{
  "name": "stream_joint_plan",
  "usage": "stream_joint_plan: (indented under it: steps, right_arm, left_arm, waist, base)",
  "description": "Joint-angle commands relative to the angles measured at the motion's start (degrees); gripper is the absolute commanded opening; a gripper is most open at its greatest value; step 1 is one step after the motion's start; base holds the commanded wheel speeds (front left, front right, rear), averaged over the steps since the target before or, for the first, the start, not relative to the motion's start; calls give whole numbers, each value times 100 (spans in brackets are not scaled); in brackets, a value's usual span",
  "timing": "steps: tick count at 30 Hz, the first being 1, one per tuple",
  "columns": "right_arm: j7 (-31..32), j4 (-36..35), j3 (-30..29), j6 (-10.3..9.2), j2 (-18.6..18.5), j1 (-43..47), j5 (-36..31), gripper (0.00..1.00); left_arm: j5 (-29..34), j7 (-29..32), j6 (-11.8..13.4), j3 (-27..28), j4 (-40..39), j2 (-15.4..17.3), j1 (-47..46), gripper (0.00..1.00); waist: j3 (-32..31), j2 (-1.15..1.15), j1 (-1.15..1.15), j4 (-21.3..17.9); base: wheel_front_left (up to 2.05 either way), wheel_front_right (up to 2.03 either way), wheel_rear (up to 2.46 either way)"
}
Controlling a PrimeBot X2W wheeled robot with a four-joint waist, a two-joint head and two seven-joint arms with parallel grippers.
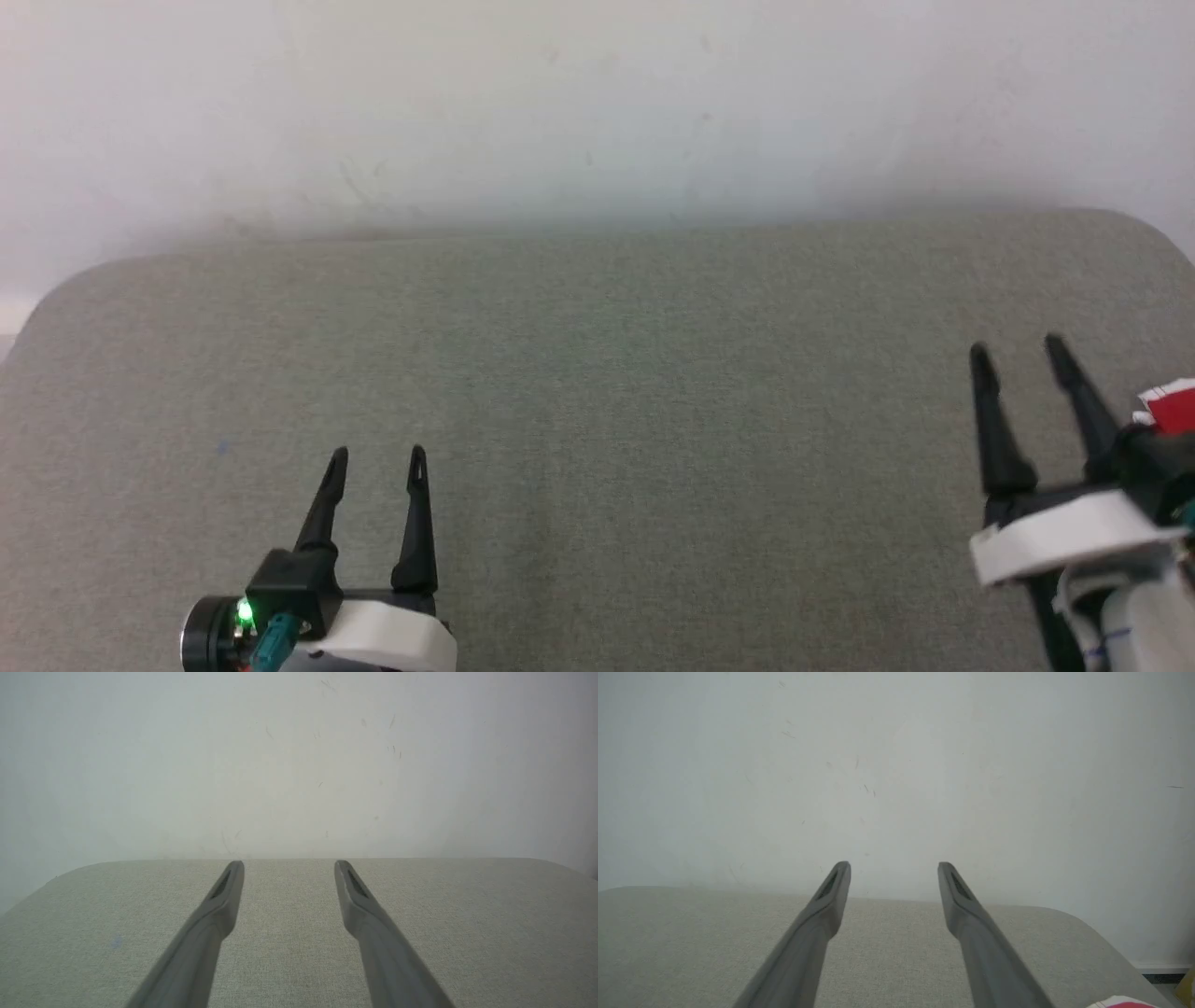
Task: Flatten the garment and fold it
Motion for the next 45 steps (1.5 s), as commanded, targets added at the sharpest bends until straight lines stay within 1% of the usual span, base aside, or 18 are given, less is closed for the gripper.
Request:
stream_joint_plan:
  steps: [1, 3, 6, 12, 21, 42, 43, 45]
  right_arm:
    - [11, -98, 4, -12, 151, 240, -52, 100]
    - [9, -139, 19, -12, 326, 487, -69, 100]
    - [-13, -121, 40, -12, 489, 763, -81, 100]
    - [-62, -73, 214, -12, 649, 1126, -165, 100]
    - [-59, 82, 156, -12, 701, 1122, -324, 100]
    - [-112, 14, 134, -12, 728, 1077, -313, 100]
    - [-68, 40, 144, 0, 703, 1127, -295, 0]
    - [-59, 46, 148, 0, 700, 1128, -294, 0]
  left_arm:
    - [30, -27, 21, -4, 36, -1, 98, 100]
    - [35, -27, 9, -11, 81, -2, 153, 100]
    - [52, -27, -5, -20, 98, -4, 208, 100]
    - [76, -27, 10, -63, 140, -7, 311, 100]
    - [100, -27, 37, -69, 97, -10, 286, 100]
    - [103, -27, 66, -91, 77, -12, 234, 100]
    - [60, 1, 32, -88, 92, -2, 265, 0]
    - [52, 9, 30, -87, 97, -2, 266, 0]
  waist:
    - [-162, 0, 1, 181]
    - [-189, 0, 1, 216]
    - [-220, 0, 1, 267]
    - [-258, 0, 1, 323]
    - [-230, 0, 1, 321]
    - [-180, 0, 1, 323]
    - [-179, 0, 1, 322]
    - [-179, 0, 1, 322]
  base:
    - [0, 0, 0]
    - [0, 0, 0]
    - [0, 0, 0]
    - [0, 0, 0]
    - [0, 0, 0]
    - [0, 0, 0]
    - [0, 0, 0]
    - [0, 0, 0]
